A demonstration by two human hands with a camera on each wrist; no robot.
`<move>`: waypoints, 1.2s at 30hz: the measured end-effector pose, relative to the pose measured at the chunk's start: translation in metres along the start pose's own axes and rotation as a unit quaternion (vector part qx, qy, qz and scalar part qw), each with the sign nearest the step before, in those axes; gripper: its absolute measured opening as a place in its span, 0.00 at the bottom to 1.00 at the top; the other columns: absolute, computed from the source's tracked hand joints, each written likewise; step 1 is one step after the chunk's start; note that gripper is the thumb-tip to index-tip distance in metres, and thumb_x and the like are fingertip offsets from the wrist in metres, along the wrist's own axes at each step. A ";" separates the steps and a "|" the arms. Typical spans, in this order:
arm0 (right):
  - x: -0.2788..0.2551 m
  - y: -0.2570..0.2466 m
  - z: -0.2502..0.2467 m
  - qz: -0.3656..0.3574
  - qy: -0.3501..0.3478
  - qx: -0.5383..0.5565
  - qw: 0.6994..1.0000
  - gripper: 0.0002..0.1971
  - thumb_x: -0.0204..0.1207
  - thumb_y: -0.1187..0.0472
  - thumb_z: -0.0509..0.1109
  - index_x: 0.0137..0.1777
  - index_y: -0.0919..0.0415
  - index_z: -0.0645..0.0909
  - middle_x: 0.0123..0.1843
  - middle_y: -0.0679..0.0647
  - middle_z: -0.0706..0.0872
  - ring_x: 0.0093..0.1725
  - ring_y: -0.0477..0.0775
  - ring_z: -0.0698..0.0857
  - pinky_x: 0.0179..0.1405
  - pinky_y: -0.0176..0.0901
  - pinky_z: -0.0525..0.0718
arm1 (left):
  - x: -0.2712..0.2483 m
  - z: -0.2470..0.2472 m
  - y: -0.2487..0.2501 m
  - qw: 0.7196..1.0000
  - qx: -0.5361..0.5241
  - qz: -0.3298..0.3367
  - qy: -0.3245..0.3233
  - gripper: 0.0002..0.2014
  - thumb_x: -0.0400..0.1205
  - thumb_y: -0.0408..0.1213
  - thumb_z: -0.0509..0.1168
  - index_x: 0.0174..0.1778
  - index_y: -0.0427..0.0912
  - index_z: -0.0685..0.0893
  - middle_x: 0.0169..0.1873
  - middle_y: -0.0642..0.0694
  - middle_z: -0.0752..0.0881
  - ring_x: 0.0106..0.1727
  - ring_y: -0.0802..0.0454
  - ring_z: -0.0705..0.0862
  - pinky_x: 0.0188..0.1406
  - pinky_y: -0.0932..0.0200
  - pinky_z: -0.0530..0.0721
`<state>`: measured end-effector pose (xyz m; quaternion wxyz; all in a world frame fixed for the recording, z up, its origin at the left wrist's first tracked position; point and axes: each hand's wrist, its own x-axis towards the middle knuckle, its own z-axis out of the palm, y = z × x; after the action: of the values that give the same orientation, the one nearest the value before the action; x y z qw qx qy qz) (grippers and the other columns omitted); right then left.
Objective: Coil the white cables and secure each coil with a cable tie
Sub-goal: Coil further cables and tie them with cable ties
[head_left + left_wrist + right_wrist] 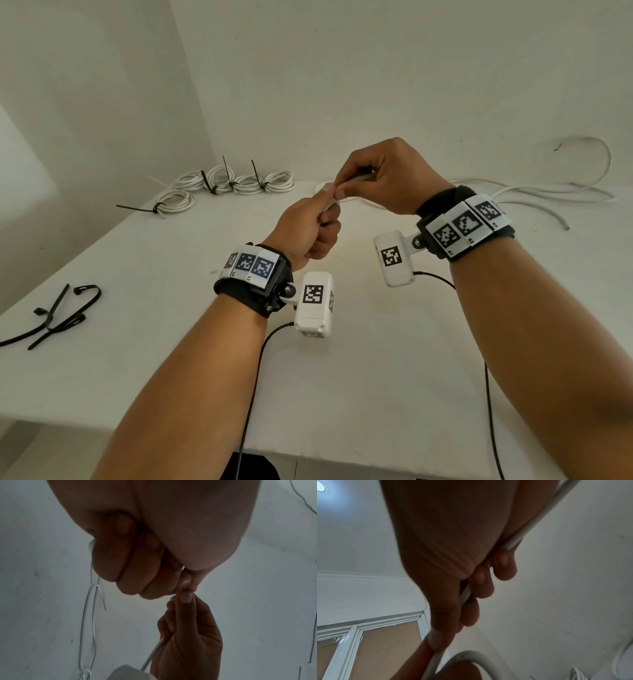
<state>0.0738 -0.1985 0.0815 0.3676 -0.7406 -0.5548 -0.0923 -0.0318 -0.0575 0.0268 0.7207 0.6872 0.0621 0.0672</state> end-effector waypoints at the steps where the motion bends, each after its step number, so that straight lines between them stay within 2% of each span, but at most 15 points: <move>1: -0.001 0.001 -0.001 -0.002 0.006 -0.002 1.000 0.06 0.71 0.58 0.82 0.43 0.60 0.91 0.38 0.49 0.92 0.39 0.45 0.89 0.40 0.36 0.86 | 0.000 0.001 0.000 1.000 0.000 -0.005 -0.008 0.25 0.90 0.56 0.47 0.29 0.48 0.61 0.19 0.54 0.58 0.20 0.58 0.52 0.19 0.67 0.49; 4: -0.002 0.005 -0.004 -0.001 0.012 -0.013 1.000 0.07 0.71 0.57 0.82 0.42 0.59 0.91 0.38 0.47 0.92 0.38 0.46 0.89 0.39 0.35 0.85 | -0.002 0.001 -0.001 1.000 0.011 -0.011 -0.013 0.25 0.91 0.55 0.47 0.28 0.48 0.60 0.19 0.54 0.57 0.20 0.57 0.52 0.18 0.68 0.51; 8: -0.002 0.005 -0.005 -0.007 0.022 -0.021 1.000 0.07 0.71 0.55 0.82 0.41 0.57 0.91 0.37 0.45 0.91 0.38 0.46 0.89 0.38 0.39 0.86 | -0.003 -0.001 -0.001 1.000 0.009 -0.010 -0.011 0.25 0.91 0.53 0.47 0.28 0.47 0.61 0.19 0.53 0.58 0.21 0.56 0.52 0.18 0.67 0.52; 11: -0.001 0.008 0.000 0.020 0.049 0.005 0.999 0.05 0.73 0.54 0.80 0.43 0.54 0.91 0.37 0.49 0.92 0.37 0.56 0.88 0.41 0.51 0.87 | -0.007 -0.003 0.005 0.997 -0.074 0.008 -0.037 0.25 0.91 0.51 0.46 0.27 0.47 0.63 0.17 0.54 0.59 0.17 0.59 0.54 0.15 0.69 0.52; 13: 0.000 0.010 0.005 0.040 0.065 0.045 0.996 0.05 0.76 0.53 0.77 0.46 0.53 0.91 0.36 0.49 0.91 0.36 0.62 0.87 0.39 0.56 0.86 | -0.009 -0.004 0.014 0.988 -0.136 0.030 -0.066 0.24 0.91 0.50 0.47 0.28 0.47 0.65 0.16 0.55 0.60 0.16 0.61 0.56 0.14 0.69 0.52; 16: 0.003 0.011 0.014 0.042 0.101 0.085 0.990 0.06 0.81 0.55 0.72 0.50 0.53 0.90 0.33 0.45 0.88 0.27 0.45 0.78 0.32 0.46 0.77 | -0.007 -0.004 0.027 0.971 -0.205 0.072 -0.100 0.24 0.90 0.50 0.46 0.28 0.47 0.70 0.16 0.56 0.62 0.17 0.59 0.53 0.14 0.66 0.52; 17: 0.004 0.011 0.016 0.041 0.109 0.087 0.989 0.07 0.83 0.55 0.71 0.51 0.52 0.90 0.32 0.43 0.87 0.27 0.44 0.76 0.32 0.46 0.75 | -0.004 -0.003 0.031 0.964 -0.225 0.087 -0.109 0.24 0.90 0.49 0.45 0.29 0.47 0.71 0.16 0.56 0.63 0.18 0.58 0.52 0.14 0.65 0.53; 19: 0.005 0.013 0.017 0.050 0.110 0.067 0.990 0.08 0.85 0.55 0.68 0.54 0.47 0.89 0.32 0.42 0.86 0.28 0.49 0.76 0.31 0.45 0.76 | 0.004 0.000 0.038 0.949 -0.262 0.121 -0.124 0.23 0.91 0.47 0.43 0.33 0.46 0.71 0.16 0.56 0.66 0.19 0.57 0.53 0.14 0.65 0.54; 21: 0.003 0.015 0.016 0.065 0.100 0.033 0.992 0.10 0.86 0.54 0.65 0.54 0.48 0.89 0.32 0.44 0.85 0.27 0.44 0.76 0.32 0.40 0.76 | 0.014 0.005 0.046 0.938 -0.287 0.150 -0.119 0.20 0.91 0.45 0.42 0.36 0.44 0.69 0.17 0.55 0.66 0.17 0.59 0.55 0.14 0.65 0.55; 23: 0.003 0.017 0.015 0.072 0.095 0.012 0.993 0.12 0.87 0.55 0.63 0.52 0.52 0.88 0.31 0.47 0.83 0.25 0.40 0.75 0.29 0.28 0.71 | 0.025 0.010 0.054 0.932 -0.308 0.170 -0.088 0.19 0.91 0.43 0.44 0.36 0.43 0.69 0.18 0.54 0.66 0.16 0.60 0.60 0.13 0.66 0.56; 24: 0.004 0.016 0.016 0.074 0.088 -0.001 0.993 0.12 0.87 0.56 0.62 0.49 0.54 0.88 0.30 0.48 0.82 0.24 0.39 0.74 0.28 0.25 0.70 | 0.030 0.012 0.056 0.929 -0.317 0.180 -0.062 0.19 0.92 0.42 0.44 0.35 0.43 0.69 0.18 0.54 0.65 0.16 0.60 0.60 0.13 0.65 0.58; 27: 0.007 0.014 0.021 0.089 0.043 -0.048 0.994 0.14 0.87 0.56 0.61 0.47 0.61 0.86 0.31 0.54 0.82 0.26 0.42 0.73 0.29 0.27 0.70 | 0.045 0.015 0.054 0.917 -0.346 0.197 0.022 0.20 0.92 0.43 0.46 0.33 0.44 0.68 0.18 0.53 0.64 0.16 0.59 0.60 0.12 0.64 0.60; 31: 0.009 0.015 0.031 0.121 -0.025 -0.108 0.986 0.14 0.87 0.59 0.59 0.42 0.64 0.80 0.31 0.49 0.79 0.31 0.46 0.75 0.36 0.40 0.72 | 0.060 0.019 0.042 0.906 -0.365 0.179 0.120 0.21 0.92 0.45 0.47 0.33 0.45 0.68 0.19 0.53 0.64 0.17 0.57 0.60 0.15 0.62 0.61; 34: 0.006 0.015 0.036 0.125 -0.078 -0.131 0.980 0.11 0.86 0.59 0.59 0.44 0.58 0.80 0.33 0.45 0.78 0.32 0.43 0.76 0.33 0.37 0.70 | 0.066 0.013 0.032 0.912 -0.314 0.179 0.194 0.20 0.92 0.44 0.48 0.33 0.44 0.68 0.19 0.53 0.65 0.18 0.56 0.61 0.18 0.61 0.62; 36: 0.005 0.016 0.039 0.124 -0.106 -0.151 0.975 0.13 0.86 0.60 0.59 0.49 0.64 0.83 0.36 0.49 0.81 0.35 0.48 0.79 0.31 0.35 0.70 | 0.068 0.010 0.027 0.916 -0.279 0.184 0.220 0.20 0.92 0.42 0.47 0.33 0.44 0.68 0.19 0.53 0.66 0.19 0.56 0.62 0.19 0.62 0.63</move>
<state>0.0798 -0.1713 0.0494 0.1994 -0.8562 -0.4740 -0.0499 0.0371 -0.0537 0.0547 0.8262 0.4253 0.0701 0.3627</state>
